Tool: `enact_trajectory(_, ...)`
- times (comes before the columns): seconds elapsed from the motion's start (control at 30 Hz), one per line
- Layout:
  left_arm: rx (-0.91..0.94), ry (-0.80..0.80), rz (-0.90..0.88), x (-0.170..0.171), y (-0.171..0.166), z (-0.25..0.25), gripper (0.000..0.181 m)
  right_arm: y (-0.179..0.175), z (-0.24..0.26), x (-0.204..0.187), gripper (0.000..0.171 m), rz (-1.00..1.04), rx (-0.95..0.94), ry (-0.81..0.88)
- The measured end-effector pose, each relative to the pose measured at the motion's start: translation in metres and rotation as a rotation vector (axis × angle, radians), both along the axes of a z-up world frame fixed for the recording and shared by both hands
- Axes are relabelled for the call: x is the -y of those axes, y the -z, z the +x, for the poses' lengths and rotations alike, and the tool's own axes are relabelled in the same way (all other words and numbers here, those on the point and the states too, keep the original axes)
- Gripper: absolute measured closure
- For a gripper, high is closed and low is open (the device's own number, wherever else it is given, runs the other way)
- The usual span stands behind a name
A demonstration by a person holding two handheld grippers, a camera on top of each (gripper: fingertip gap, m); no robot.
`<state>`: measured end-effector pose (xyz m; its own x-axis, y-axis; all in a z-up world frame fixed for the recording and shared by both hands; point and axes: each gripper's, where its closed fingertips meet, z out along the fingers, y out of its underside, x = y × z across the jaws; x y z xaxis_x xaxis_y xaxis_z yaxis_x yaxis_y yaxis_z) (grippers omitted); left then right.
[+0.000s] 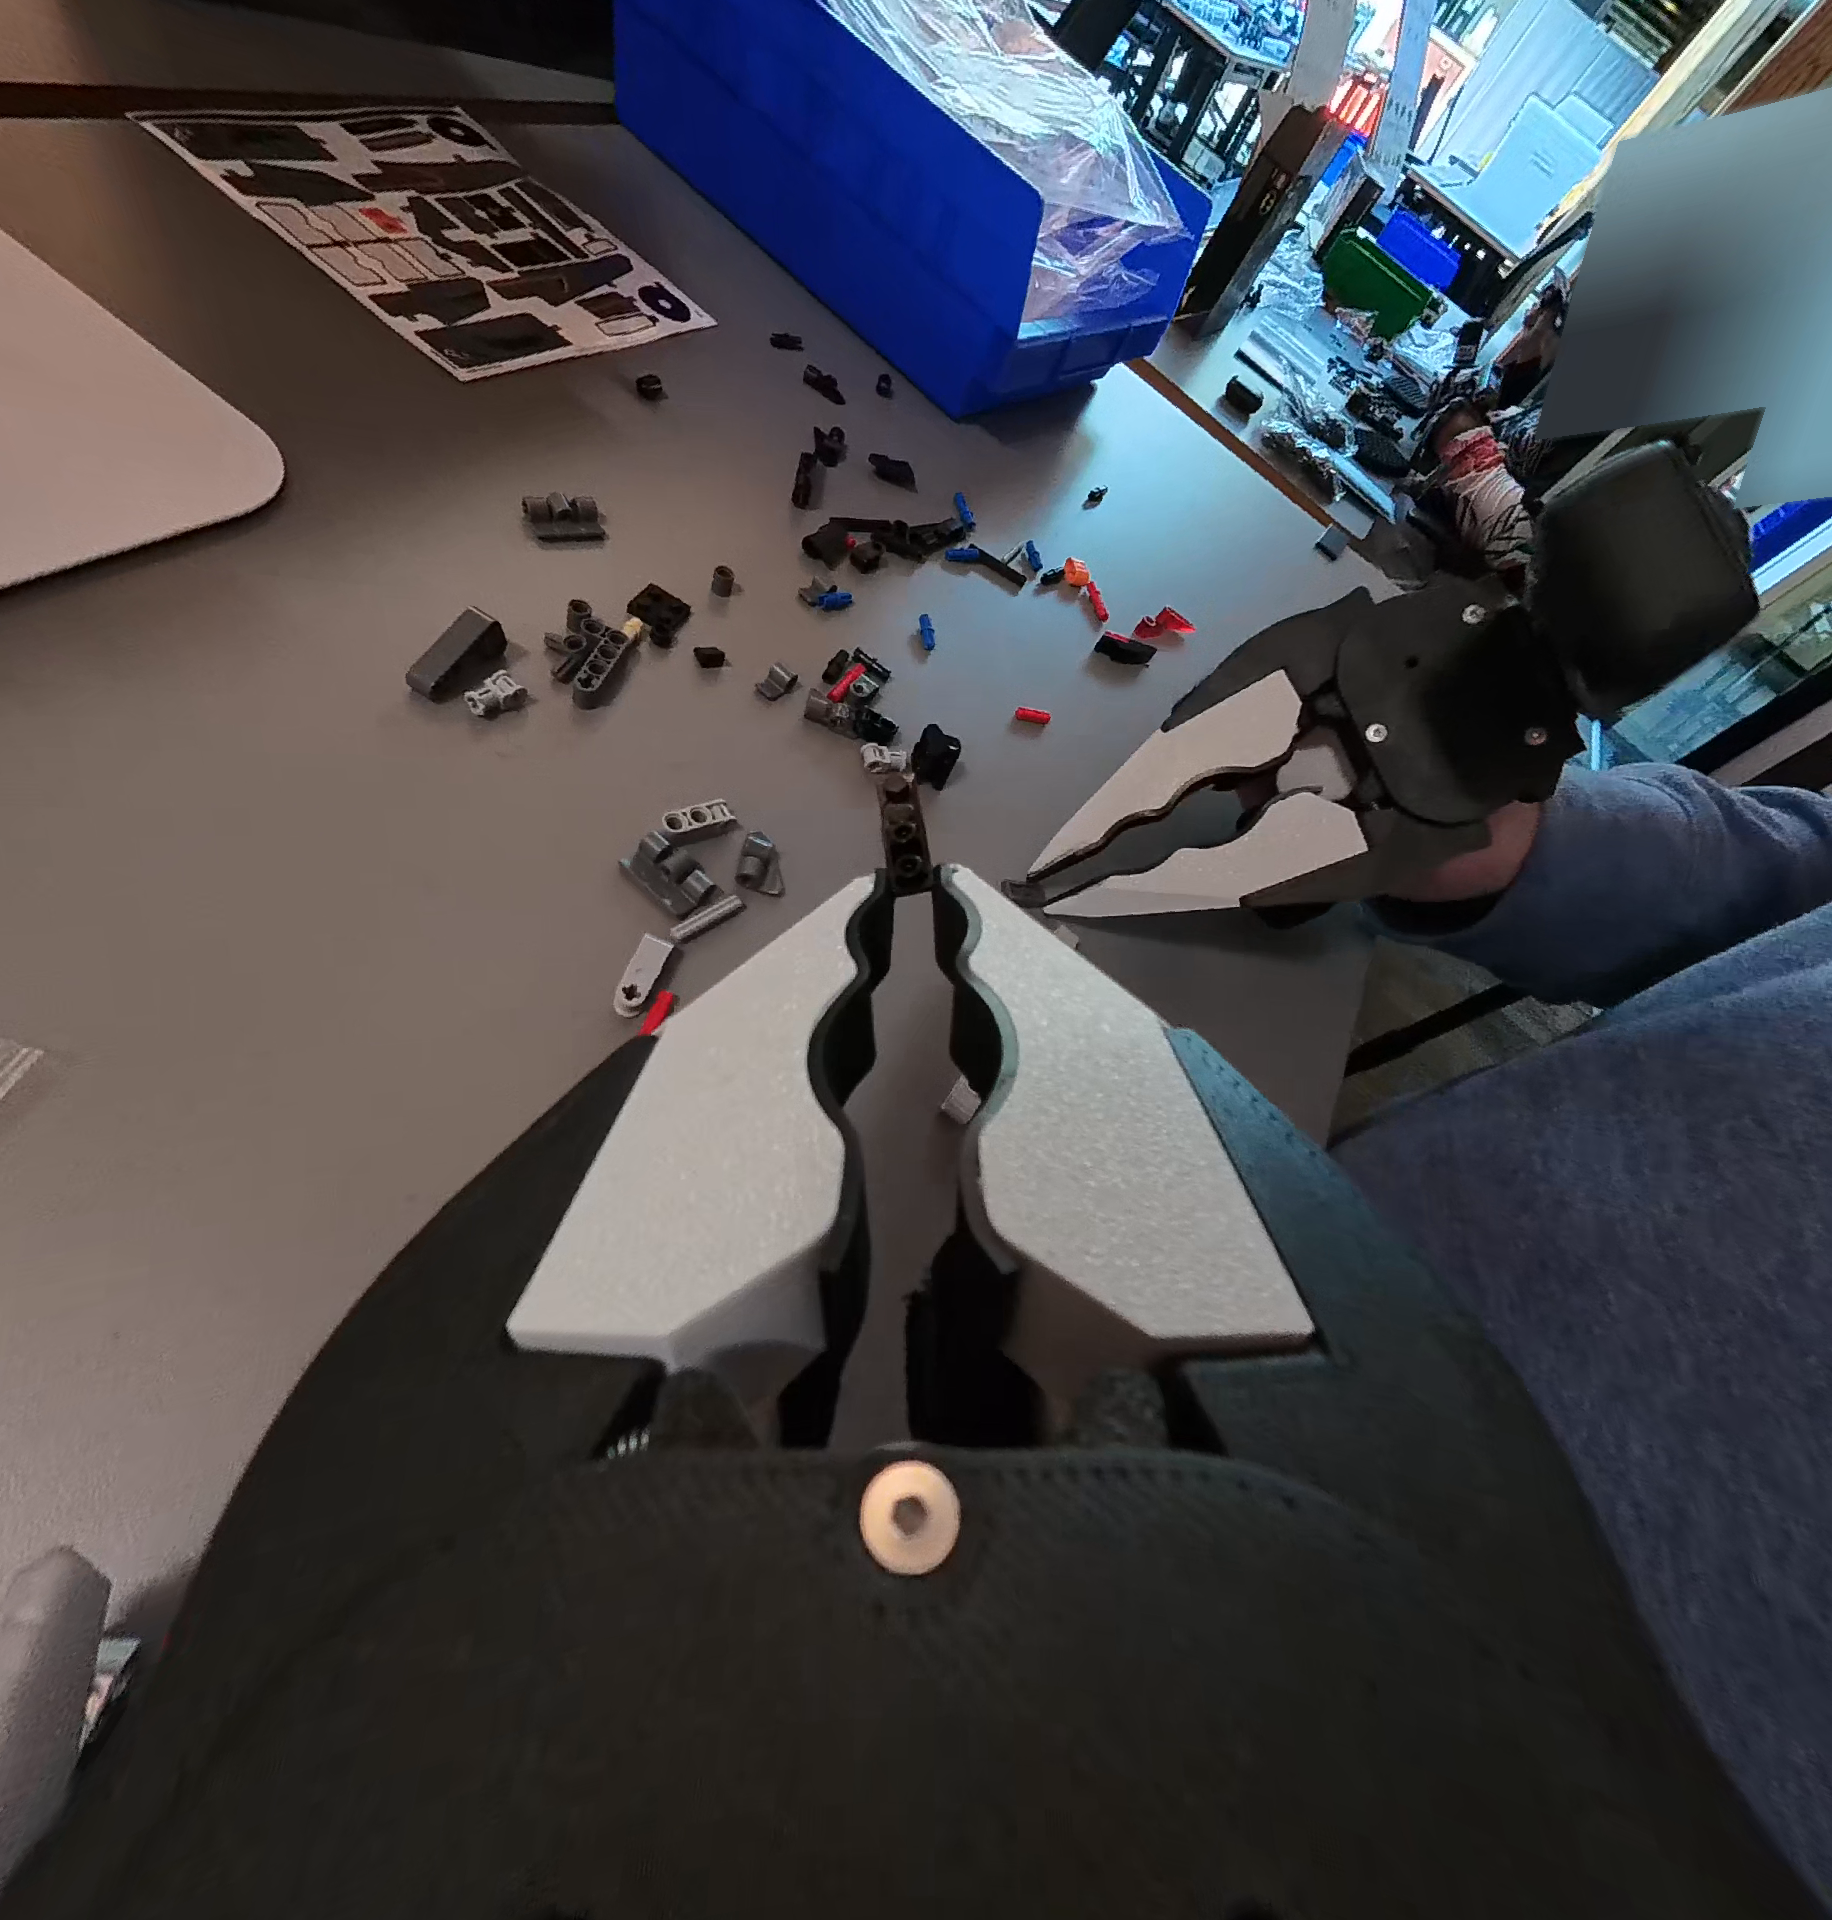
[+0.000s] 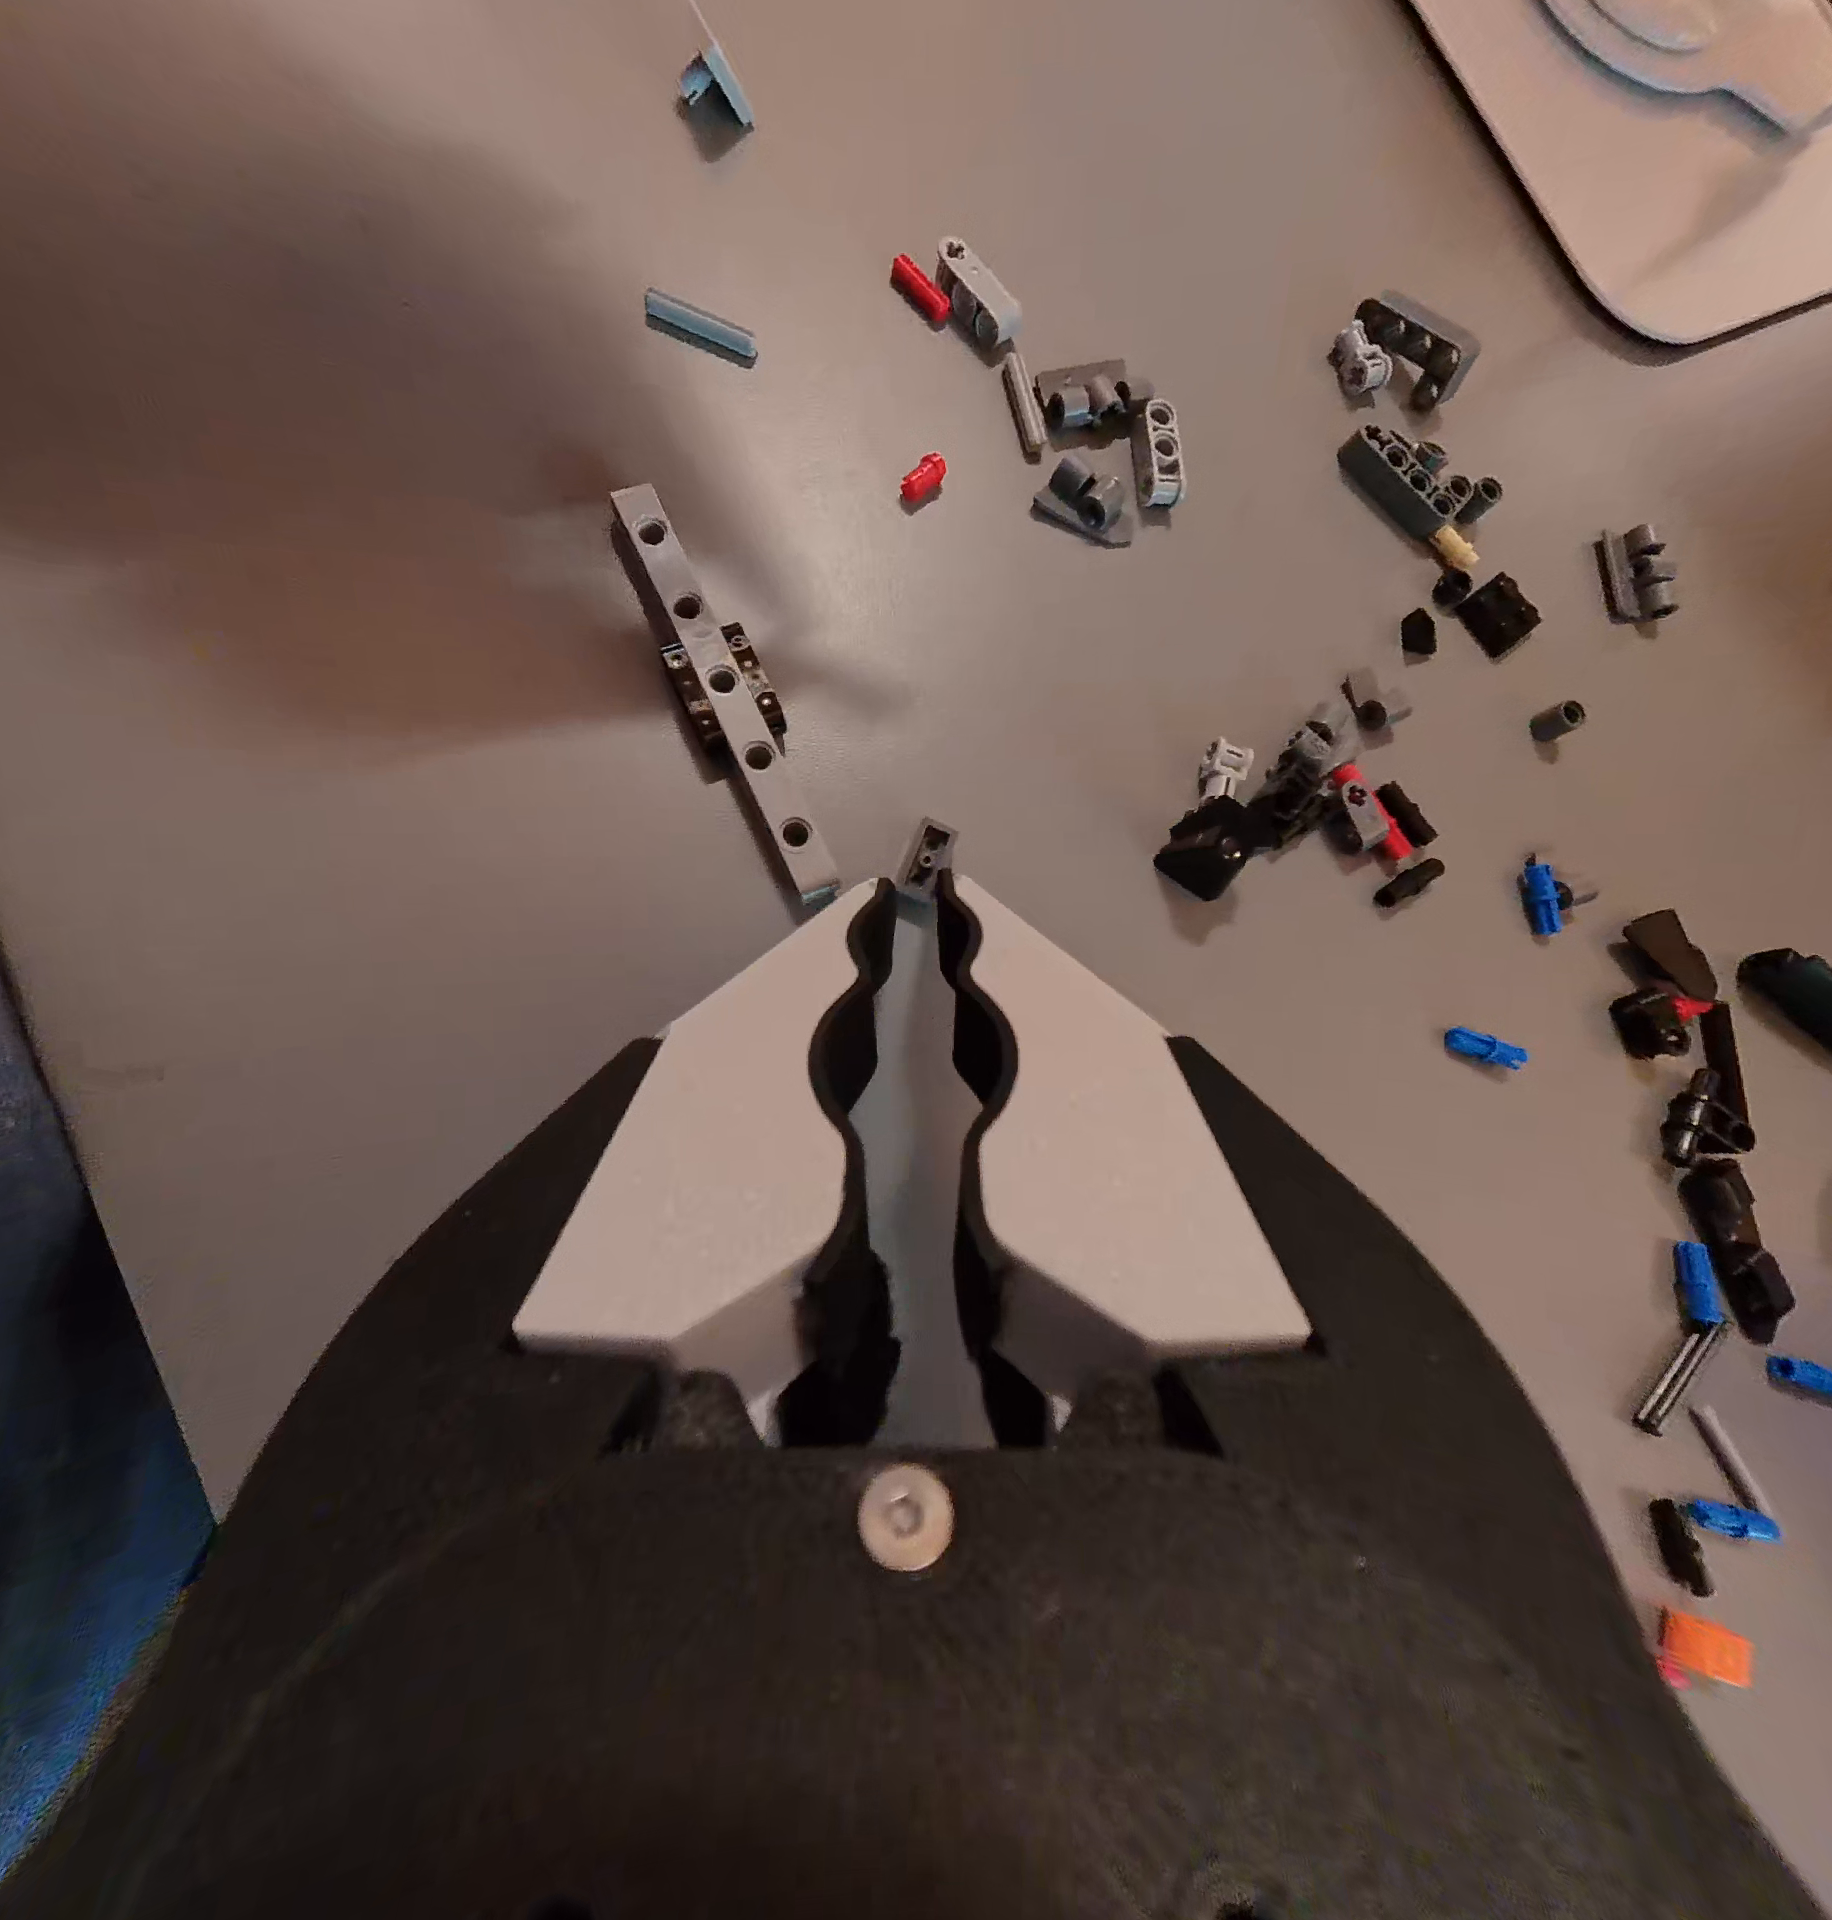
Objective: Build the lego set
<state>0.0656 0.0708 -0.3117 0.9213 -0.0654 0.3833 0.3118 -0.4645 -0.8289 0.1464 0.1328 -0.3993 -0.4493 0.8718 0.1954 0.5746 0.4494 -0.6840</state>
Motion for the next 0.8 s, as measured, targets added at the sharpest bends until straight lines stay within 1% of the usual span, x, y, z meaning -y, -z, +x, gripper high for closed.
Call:
enact_trajectory(0.17, -0.029, 0.028, -0.027, -0.003, 0.007, 0.004, 0.175, -0.001, 0.000, -0.001, 0.166, -0.056, 0.009, 0.014)
enact_trajectory(0.27, -0.087, 0.084, -0.073, -0.008, 0.017, 0.014, 0.176, -0.004, 0.000, -0.007, 0.166, -0.080, 0.005, 0.033)
enact_trajectory(0.37, -0.195, 0.165, -0.146, -0.018, 0.039, 0.026, 0.175, -0.005, 0.001, -0.012, 0.166, -0.102, 0.005, 0.050)
enact_trajectory(0.43, -0.254, 0.184, -0.193, -0.024, 0.055, 0.030, 0.175, -0.005, 0.001, -0.014, 0.166, -0.113, 0.008, 0.051)
enact_trajectory(0.53, -0.303, 0.228, -0.218, -0.030, 0.067, 0.039, 0.175, -0.007, 0.002, -0.015, 0.167, -0.112, 0.005, 0.049)
enact_trajectory(0.8, -0.405, 0.235, -0.270, -0.040, 0.086, 0.040, 0.175, -0.016, 0.000, -0.017, 0.167, -0.147, -0.009, 0.038)
